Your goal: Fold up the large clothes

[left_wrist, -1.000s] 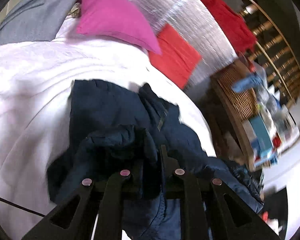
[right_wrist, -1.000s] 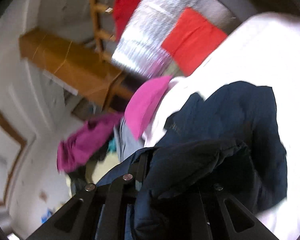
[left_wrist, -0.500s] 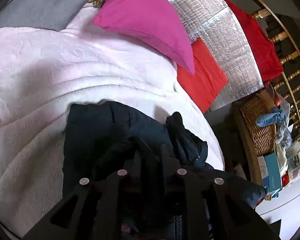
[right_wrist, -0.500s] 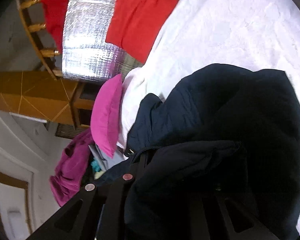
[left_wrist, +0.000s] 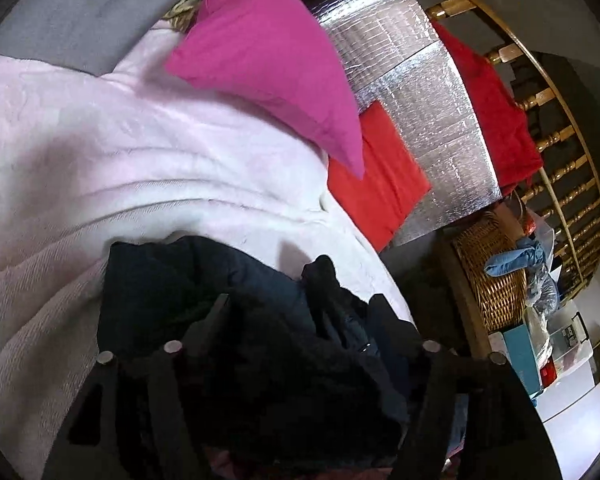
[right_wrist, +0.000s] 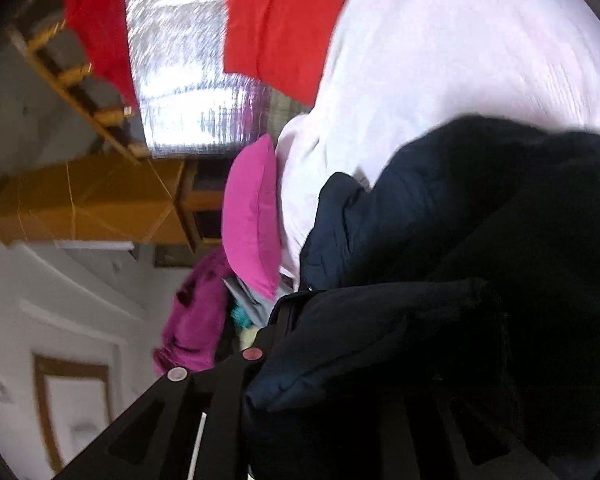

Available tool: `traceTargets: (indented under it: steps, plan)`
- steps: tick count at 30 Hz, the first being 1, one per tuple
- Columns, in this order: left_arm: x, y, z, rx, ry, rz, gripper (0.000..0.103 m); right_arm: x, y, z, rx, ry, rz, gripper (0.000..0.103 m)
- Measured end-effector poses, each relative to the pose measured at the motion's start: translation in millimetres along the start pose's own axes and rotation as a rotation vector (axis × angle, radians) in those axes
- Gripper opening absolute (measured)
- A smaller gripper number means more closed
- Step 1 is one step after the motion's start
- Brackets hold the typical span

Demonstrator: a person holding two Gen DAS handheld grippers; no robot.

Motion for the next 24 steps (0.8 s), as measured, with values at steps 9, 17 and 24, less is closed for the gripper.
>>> traceTargets:
  steps: [9,17,24]
  plan:
    - [-7,-3,-3,0.066,-0.088,0.035,0.075,-13,7,-5,-0.035,-0.02,-0.019,0.024]
    - [-13,-3,6,0.107,-0.151,0.075,0.076,19,2,4,-0.072,-0.111,0.196,0.027]
    - [-19,-5,17,0.106,-0.18,0.116,0.077,10,-5,-4,-0.115,-0.049,0.116,0.034]
Point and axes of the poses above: each gripper's, at about its wrist camera, not at the fingertips, and z roughly the way its jaws point, x to its right, y to its underside, the point moved 3 cm from there along z, roughly the way its jaws point, and after that the axes turned 1 degree about y, right-handed, at the moved point
